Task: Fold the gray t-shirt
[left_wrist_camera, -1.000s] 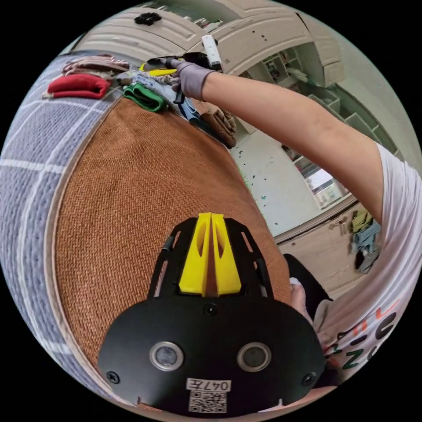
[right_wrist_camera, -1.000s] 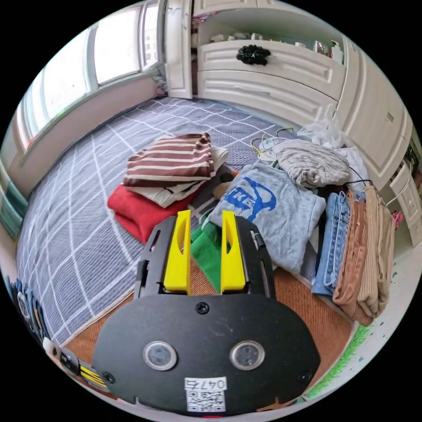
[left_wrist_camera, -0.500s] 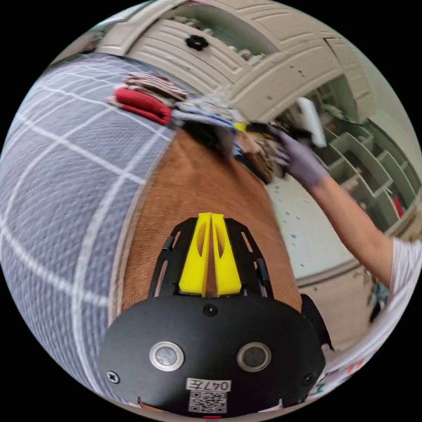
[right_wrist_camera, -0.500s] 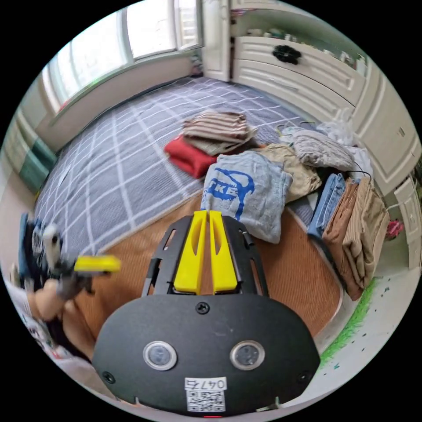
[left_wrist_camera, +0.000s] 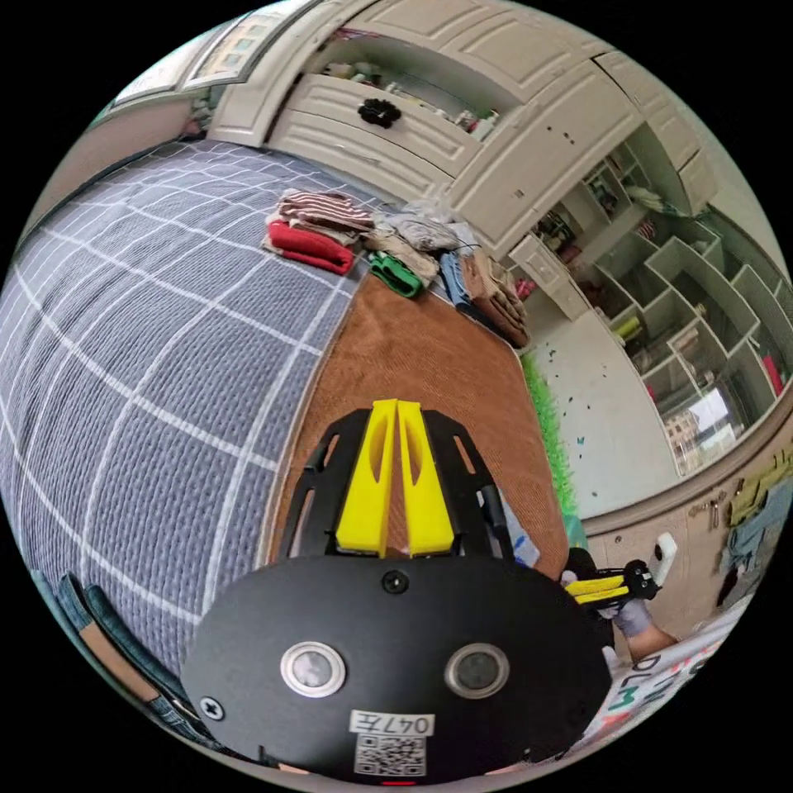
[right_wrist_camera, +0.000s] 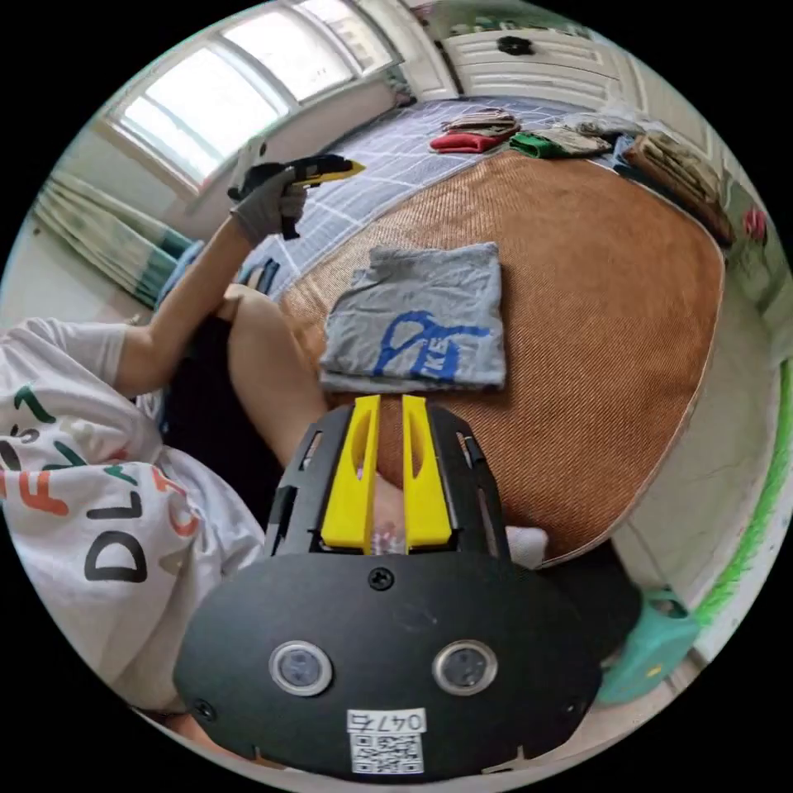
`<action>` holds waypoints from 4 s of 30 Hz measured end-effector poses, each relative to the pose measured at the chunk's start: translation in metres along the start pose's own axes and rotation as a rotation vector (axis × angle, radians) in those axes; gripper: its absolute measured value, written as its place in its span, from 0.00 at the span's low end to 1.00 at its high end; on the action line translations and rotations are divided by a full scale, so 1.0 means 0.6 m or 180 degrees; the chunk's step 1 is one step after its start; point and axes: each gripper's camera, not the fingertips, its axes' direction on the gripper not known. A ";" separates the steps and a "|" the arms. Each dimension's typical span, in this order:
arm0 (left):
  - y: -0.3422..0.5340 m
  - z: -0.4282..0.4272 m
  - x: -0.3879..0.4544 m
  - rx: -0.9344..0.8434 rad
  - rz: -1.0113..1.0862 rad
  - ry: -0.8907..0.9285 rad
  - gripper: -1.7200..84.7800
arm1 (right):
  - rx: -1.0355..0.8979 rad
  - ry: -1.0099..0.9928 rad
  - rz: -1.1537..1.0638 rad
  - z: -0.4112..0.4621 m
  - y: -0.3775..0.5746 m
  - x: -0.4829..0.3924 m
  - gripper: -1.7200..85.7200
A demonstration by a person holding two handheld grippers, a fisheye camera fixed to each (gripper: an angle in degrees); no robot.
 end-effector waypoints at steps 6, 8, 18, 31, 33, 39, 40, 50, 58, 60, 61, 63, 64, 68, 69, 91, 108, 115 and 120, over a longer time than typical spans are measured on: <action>0.032 -0.039 0.118 -0.0342 0.0541 0.0030 0.01 | 0.0202 -0.0487 0.0044 0.008 0.048 0.007 0.01; 0.060 -0.038 0.141 -0.0544 0.0679 -0.0115 0.01 | 0.0227 -0.0469 -0.0039 0.012 0.054 0.001 0.01; 0.187 -0.051 0.041 -0.0321 0.0003 0.0387 0.01 | 0.0310 -0.0353 -0.0266 0.014 0.104 -0.032 0.01; 0.239 -0.127 0.084 0.0571 0.0567 0.0277 0.01 | 0.0244 0.0087 -0.1167 0.012 -0.011 -0.151 0.02; 0.243 -0.130 0.101 0.0527 0.0691 0.0084 0.01 | 0.0160 0.0249 -0.1265 0.038 -0.052 -0.174 0.03; 0.246 -0.123 0.109 0.0468 0.0731 0.0151 0.01 | -0.0252 0.0632 -0.1346 0.140 -0.134 -0.215 0.06; 0.246 -0.123 0.108 0.0471 0.0713 0.0168 0.01 | -0.0295 0.0675 -0.1364 0.151 -0.138 -0.219 0.06; 0.238 -0.114 0.105 0.0543 0.0448 0.0517 0.01 | -0.0191 0.1047 -0.1429 0.162 -0.130 -0.225 0.03; 0.220 -0.082 0.152 0.0299 0.0527 0.0918 0.01 | 0.0813 0.0188 -0.0013 -0.063 -0.061 -0.028 0.02; 0.213 -0.058 0.190 0.0042 0.0712 0.1005 0.01 | 0.1034 -0.0049 0.0543 -0.110 -0.022 0.055 0.02; 0.211 -0.052 0.201 -0.0029 0.0759 0.0987 0.01 | 0.1055 -0.0074 0.0636 -0.117 -0.012 0.070 0.02; 0.208 -0.029 0.245 -0.0312 0.0951 0.0845 0.01 | 0.1040 -0.0017 0.0867 -0.136 0.021 0.108 0.02; 0.207 -0.024 0.256 -0.0378 0.1004 0.0822 0.01 | 0.1041 0.0001 0.0894 -0.140 0.028 0.112 0.02; 0.213 -0.008 0.328 -0.0756 0.1281 0.0728 0.01 | 0.1230 0.0013 0.1002 -0.169 0.069 0.122 0.02; 0.217 -0.002 0.352 -0.0944 0.1427 0.0743 0.02 | 0.1297 -0.0016 0.1036 -0.177 0.077 0.124 0.02; 0.267 0.233 0.619 -0.2522 0.2456 -0.0715 0.11 | 0.1460 -0.0181 0.0882 -0.211 0.054 0.090 0.02; 0.228 0.246 0.607 -0.2403 0.2198 -0.0579 0.01 | 0.0605 0.0246 0.0673 -0.190 0.005 0.047 0.05; 0.203 0.207 0.559 -0.2264 0.2019 -0.0188 0.01 | 0.0046 0.0863 0.0217 -0.165 -0.008 0.009 0.12; 0.198 0.190 0.532 -0.2290 0.2069 -0.0149 0.01 | -0.0250 0.0790 -0.0919 -0.132 -0.071 -0.084 0.11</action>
